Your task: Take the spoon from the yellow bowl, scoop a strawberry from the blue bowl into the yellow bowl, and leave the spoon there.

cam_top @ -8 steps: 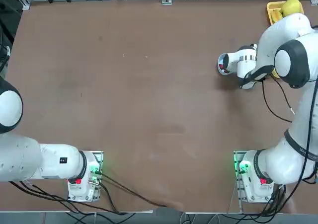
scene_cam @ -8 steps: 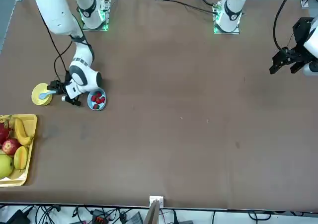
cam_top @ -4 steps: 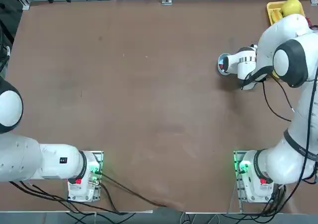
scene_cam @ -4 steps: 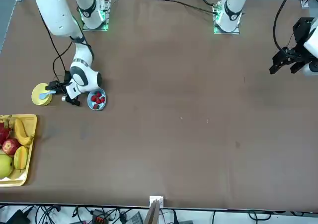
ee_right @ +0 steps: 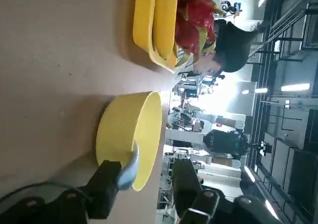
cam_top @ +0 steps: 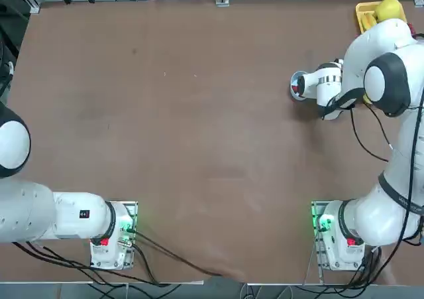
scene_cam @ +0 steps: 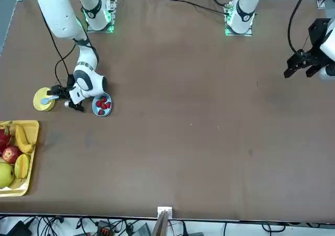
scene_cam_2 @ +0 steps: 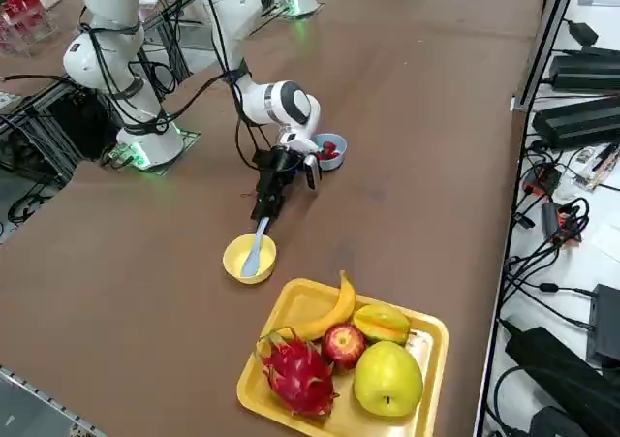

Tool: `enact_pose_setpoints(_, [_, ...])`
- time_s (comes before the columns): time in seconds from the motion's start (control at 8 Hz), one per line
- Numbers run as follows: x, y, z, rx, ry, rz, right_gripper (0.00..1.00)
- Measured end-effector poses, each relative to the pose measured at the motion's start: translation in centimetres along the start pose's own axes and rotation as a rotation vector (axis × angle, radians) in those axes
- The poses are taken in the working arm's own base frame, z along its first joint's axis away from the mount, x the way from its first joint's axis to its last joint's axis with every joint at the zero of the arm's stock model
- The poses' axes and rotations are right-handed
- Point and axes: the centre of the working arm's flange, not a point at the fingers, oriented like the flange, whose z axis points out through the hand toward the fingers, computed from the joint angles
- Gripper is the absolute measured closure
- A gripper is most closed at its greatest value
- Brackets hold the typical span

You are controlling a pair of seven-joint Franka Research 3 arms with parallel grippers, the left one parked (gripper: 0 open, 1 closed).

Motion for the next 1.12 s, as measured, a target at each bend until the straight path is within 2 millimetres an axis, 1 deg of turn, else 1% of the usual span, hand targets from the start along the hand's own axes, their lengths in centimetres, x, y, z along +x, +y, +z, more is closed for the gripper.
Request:
enact_pose_setpoints(0.62, [-0.17, -0.62, 0.21, -0.004, -0.002, 0.012, 0.41])
enact_pose_setpoints(1.12, [0.38, -0.67, 0.71, -0.015, -0.008, 0.020, 0.43])
